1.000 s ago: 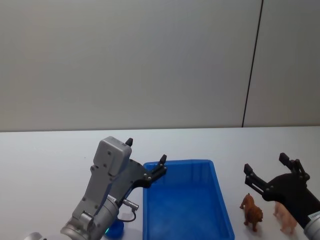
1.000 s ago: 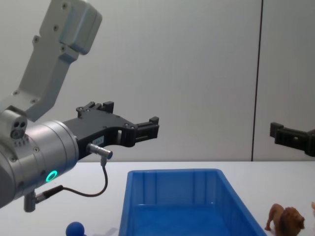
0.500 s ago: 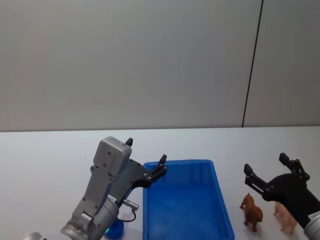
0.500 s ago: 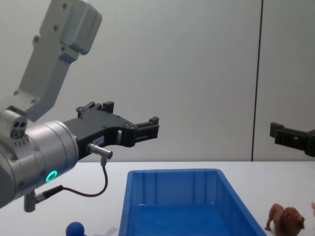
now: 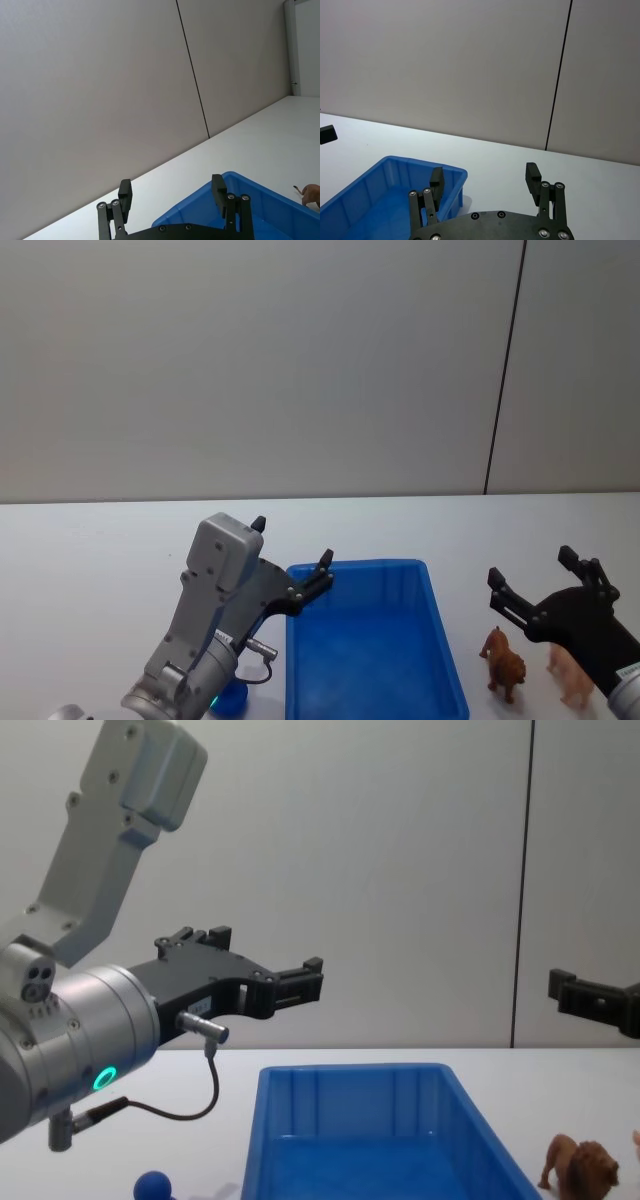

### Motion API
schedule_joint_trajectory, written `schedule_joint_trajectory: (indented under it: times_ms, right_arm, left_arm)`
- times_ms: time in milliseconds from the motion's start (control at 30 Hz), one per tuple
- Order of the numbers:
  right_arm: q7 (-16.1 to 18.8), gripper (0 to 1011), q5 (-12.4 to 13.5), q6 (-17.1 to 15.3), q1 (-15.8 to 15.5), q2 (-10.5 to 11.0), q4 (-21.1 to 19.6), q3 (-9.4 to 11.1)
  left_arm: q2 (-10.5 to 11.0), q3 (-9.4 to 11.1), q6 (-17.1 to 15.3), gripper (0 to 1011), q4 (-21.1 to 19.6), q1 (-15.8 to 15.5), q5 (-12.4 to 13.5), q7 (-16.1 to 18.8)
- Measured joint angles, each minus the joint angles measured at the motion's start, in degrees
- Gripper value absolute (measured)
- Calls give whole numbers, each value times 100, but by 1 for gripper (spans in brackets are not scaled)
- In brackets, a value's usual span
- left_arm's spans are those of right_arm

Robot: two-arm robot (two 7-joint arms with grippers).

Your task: Pick up the two dolls from the table and place them into the box.

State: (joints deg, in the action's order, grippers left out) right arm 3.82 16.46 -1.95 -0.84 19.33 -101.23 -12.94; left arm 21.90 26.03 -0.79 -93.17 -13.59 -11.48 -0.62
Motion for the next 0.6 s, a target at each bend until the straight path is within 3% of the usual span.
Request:
schedule_joint_trajectory:
  times_ms: [600]
  right_arm:
    - [-186,1001,-41,-135,-78,31,-58,44]
  left_arm:
    - [0,0,0,1001,0,0,0,0]
